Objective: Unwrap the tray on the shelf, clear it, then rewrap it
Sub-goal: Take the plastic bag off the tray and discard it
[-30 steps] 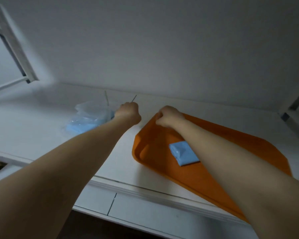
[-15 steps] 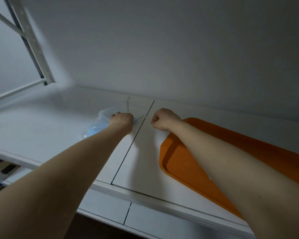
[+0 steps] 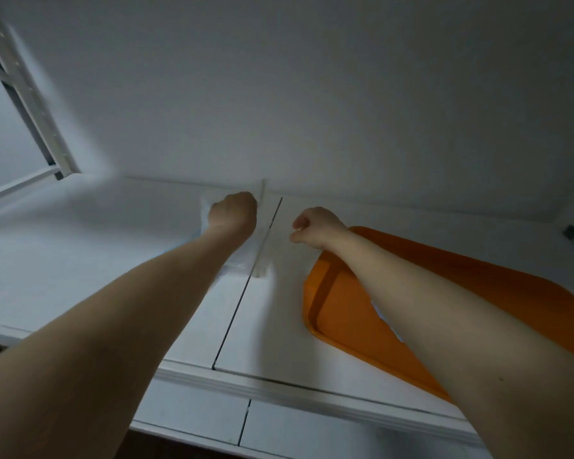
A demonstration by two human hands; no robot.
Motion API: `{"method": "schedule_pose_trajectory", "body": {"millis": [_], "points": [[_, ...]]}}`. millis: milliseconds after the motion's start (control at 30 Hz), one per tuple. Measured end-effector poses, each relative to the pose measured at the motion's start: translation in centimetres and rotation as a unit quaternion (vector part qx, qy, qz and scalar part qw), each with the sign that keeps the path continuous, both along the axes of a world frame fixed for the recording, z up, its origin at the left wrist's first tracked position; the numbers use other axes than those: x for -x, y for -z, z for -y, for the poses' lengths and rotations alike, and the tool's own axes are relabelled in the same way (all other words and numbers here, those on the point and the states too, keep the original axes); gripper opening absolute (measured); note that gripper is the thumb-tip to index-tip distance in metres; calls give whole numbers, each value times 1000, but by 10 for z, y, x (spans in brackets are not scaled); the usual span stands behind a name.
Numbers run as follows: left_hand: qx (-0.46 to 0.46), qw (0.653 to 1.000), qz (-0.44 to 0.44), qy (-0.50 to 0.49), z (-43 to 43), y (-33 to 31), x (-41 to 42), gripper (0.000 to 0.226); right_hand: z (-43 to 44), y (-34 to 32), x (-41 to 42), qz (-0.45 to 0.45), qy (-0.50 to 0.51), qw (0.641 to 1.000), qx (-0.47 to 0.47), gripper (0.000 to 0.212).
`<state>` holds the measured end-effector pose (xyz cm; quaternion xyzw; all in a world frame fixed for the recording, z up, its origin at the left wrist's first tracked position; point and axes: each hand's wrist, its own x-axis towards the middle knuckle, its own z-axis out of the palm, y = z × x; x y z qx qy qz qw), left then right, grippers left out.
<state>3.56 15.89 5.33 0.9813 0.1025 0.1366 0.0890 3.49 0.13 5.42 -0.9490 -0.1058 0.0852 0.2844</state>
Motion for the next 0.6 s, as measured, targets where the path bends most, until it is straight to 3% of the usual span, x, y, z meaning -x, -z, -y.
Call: {"method": "schedule_pose_trajectory", "body": {"millis": [167, 267, 400, 600], "points": [[77, 989, 114, 56, 28, -29, -4, 31, 7, -10, 5, -42, 58, 981, -180, 96], [122, 975, 160, 89, 41, -39, -7, 32, 17, -12, 7, -47, 72, 974, -211, 98], [209, 953, 191, 106, 56, -54, -9, 33, 40, -11, 6, -22, 172, 966, -190, 114], [436, 878, 169, 106, 79, -69, -11, 30, 58, -22, 14, -87, 177, 900, -388, 77]]}}
